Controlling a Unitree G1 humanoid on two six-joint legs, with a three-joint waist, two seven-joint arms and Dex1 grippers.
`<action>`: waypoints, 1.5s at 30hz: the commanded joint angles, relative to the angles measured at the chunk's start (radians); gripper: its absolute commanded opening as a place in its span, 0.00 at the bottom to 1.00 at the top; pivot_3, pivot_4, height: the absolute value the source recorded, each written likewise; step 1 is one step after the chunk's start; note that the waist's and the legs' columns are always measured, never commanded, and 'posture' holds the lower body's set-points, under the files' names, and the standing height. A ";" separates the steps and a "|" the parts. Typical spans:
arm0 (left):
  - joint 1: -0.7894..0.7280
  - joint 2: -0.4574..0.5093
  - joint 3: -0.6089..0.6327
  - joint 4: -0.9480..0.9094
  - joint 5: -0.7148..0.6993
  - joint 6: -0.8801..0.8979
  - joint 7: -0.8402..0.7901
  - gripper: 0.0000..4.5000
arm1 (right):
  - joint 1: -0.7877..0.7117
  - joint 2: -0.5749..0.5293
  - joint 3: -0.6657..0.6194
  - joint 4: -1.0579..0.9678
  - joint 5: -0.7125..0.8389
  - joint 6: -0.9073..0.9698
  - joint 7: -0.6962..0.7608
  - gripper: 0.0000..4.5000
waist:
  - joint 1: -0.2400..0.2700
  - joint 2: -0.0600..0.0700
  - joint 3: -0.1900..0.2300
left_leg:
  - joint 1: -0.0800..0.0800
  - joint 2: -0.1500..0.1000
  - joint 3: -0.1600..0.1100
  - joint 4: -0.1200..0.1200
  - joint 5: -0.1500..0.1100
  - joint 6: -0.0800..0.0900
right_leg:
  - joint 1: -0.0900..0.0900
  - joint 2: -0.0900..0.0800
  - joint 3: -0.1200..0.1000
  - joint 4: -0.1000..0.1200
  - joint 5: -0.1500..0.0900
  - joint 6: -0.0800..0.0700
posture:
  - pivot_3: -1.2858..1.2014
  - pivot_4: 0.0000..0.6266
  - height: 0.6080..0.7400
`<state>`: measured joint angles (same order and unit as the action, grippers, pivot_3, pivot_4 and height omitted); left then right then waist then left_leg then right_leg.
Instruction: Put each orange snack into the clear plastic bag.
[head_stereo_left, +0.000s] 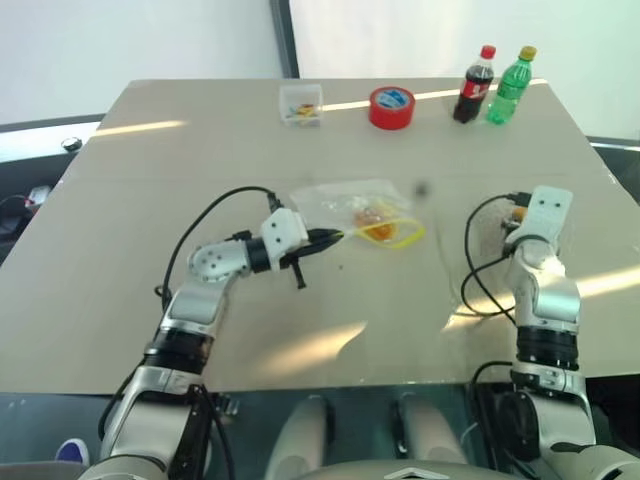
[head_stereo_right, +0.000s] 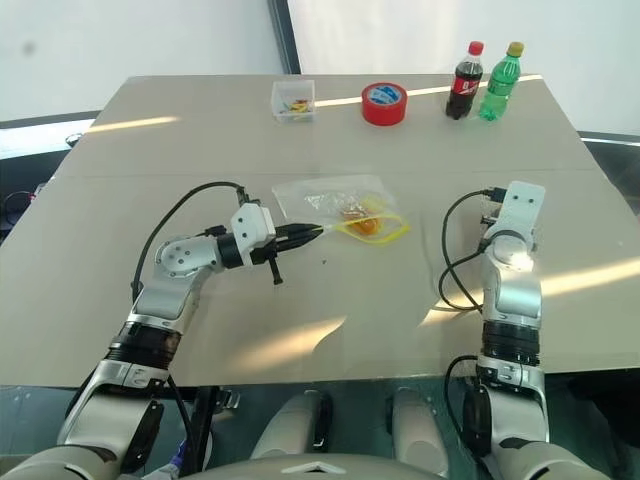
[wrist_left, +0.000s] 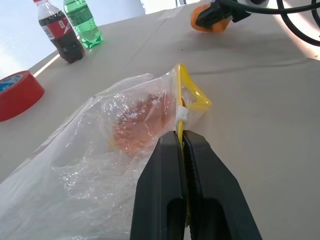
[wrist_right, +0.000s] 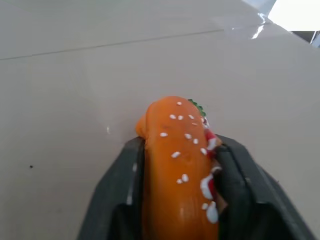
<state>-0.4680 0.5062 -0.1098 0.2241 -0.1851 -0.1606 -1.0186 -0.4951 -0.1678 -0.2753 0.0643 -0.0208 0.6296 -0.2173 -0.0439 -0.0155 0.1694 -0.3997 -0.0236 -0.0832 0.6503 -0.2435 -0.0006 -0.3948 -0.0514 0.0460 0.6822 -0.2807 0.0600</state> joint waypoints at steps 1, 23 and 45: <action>-0.003 0.000 0.015 -0.046 -0.011 -0.001 0.011 0.00 | 0.042 -0.051 0.083 -0.131 -0.022 -0.021 0.090 0.13 | 0.000 0.000 0.000 | 0.000 0.000 0.000 0.000 0.000 0.000 | 0.000 0.000 0.000 0.000 0.000 0.000 | 0.52 0.24 1.00; 0.000 -0.002 0.044 -0.119 -0.056 0.097 0.035 0.00 | 0.174 -0.172 0.440 -0.540 0.220 0.177 0.594 0.13 | 0.004 0.000 0.000 | 0.000 0.002 -0.003 0.001 0.000 0.000 | 0.002 0.000 -0.003 -0.002 0.000 0.000 | 0.52 0.24 1.00; 0.064 0.059 0.017 -0.154 -0.053 0.045 -0.110 0.00 | 0.072 -0.028 0.486 -0.194 0.212 -0.135 0.702 0.13 | 0.001 0.000 0.000 | 0.000 0.001 -0.003 0.000 0.000 0.000 | 0.001 0.000 -0.003 -0.002 0.000 0.000 | 0.52 0.24 1.00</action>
<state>-0.3956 0.5627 -0.1029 0.0897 -0.2299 -0.1049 -1.1345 -0.4262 -0.1987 0.1849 -0.0946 0.1705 0.5488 0.4339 -0.0431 -0.0153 0.1696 -0.4001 -0.0223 -0.0857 0.6506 -0.2436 -0.0006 -0.3936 -0.0511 0.0436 0.6799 -0.2807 0.0601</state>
